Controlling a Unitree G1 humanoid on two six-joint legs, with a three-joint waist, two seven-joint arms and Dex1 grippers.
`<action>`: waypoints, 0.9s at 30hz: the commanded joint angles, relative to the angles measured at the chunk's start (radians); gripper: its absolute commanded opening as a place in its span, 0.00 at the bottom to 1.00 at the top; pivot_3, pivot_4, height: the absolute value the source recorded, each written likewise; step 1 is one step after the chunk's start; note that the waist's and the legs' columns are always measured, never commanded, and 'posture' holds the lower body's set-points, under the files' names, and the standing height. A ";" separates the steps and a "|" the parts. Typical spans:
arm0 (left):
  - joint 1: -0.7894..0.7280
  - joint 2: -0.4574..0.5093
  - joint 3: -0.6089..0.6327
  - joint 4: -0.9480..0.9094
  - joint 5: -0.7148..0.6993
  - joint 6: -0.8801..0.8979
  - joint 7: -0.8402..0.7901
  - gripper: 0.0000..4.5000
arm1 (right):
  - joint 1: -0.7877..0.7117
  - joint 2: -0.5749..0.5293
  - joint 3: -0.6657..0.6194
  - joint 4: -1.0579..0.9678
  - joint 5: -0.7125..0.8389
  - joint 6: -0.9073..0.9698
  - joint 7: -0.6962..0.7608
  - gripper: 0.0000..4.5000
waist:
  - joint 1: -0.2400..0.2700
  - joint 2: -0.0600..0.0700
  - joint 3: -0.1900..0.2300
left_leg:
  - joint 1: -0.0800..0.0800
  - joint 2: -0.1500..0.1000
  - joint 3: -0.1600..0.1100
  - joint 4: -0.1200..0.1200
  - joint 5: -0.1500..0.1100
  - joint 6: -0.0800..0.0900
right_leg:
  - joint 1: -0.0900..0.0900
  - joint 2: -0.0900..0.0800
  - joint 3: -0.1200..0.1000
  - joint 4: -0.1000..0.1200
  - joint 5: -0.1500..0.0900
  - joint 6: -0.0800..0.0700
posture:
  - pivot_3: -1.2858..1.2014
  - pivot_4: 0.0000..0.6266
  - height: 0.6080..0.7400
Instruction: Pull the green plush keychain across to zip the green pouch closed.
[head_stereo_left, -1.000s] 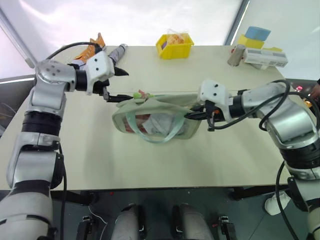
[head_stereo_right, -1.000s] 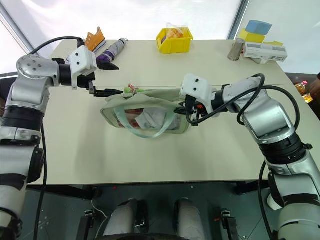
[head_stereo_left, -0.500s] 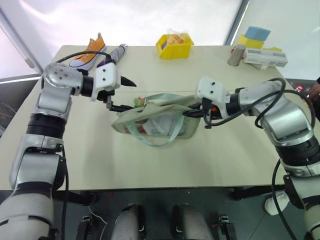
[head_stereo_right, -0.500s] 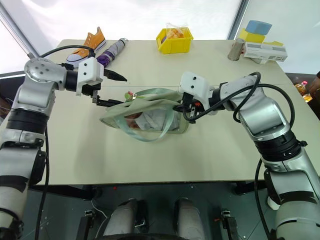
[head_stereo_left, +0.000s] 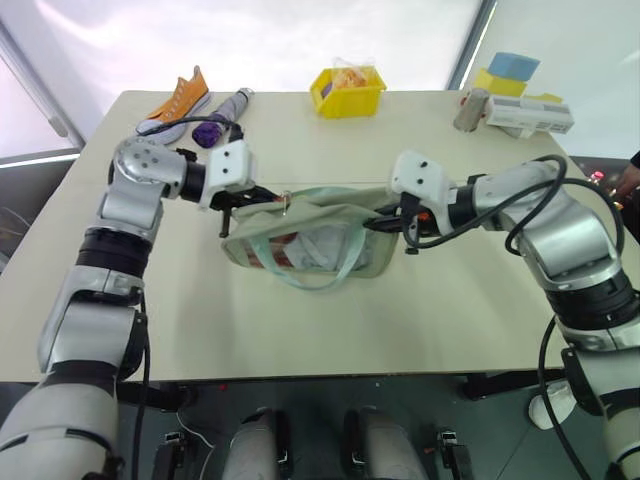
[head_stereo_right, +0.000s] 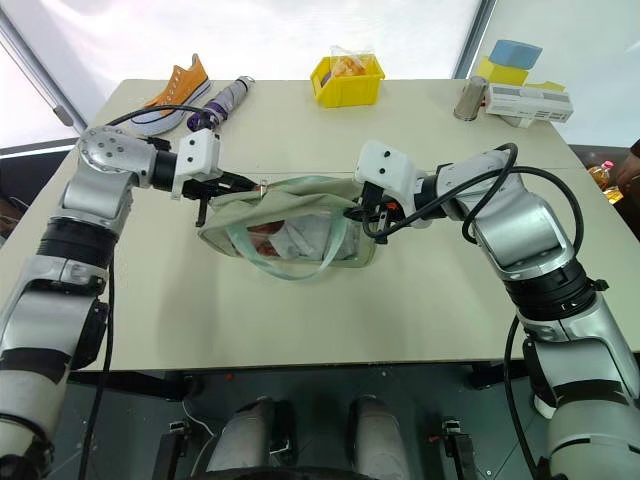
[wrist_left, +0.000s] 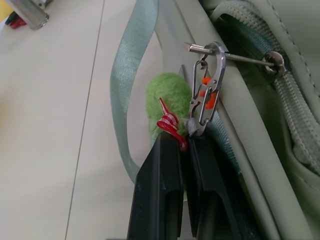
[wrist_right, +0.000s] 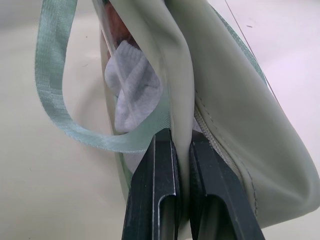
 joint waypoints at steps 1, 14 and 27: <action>-0.097 0.023 0.041 0.015 -0.003 0.012 0.031 0.01 | -0.004 0.008 0.012 -0.006 -0.004 -0.005 -0.009 0.00 | 0.000 0.000 0.000 | 0.000 0.000 0.000 0.000 0.000 0.000 | 0.000 0.000 0.000 0.000 0.000 0.000 | 0.52 0.24 1.00; -0.071 0.056 0.105 -0.253 -0.032 0.107 0.154 0.01 | -0.063 0.083 -0.024 0.133 -0.032 -0.040 -0.094 0.00 | -0.001 0.000 0.000 | -0.002 0.000 0.001 0.000 0.000 0.000 | -0.002 0.000 0.001 0.001 0.000 0.000 | 0.52 0.24 1.00; 0.089 0.107 0.066 -0.484 -0.023 0.100 0.135 0.01 | -0.091 0.103 -0.016 0.193 -0.041 -0.072 -0.088 0.00 | 0.001 0.000 0.000 | -0.002 0.000 0.001 0.000 0.000 0.000 | -0.002 0.000 0.000 0.001 0.000 0.000 | 0.52 0.24 1.00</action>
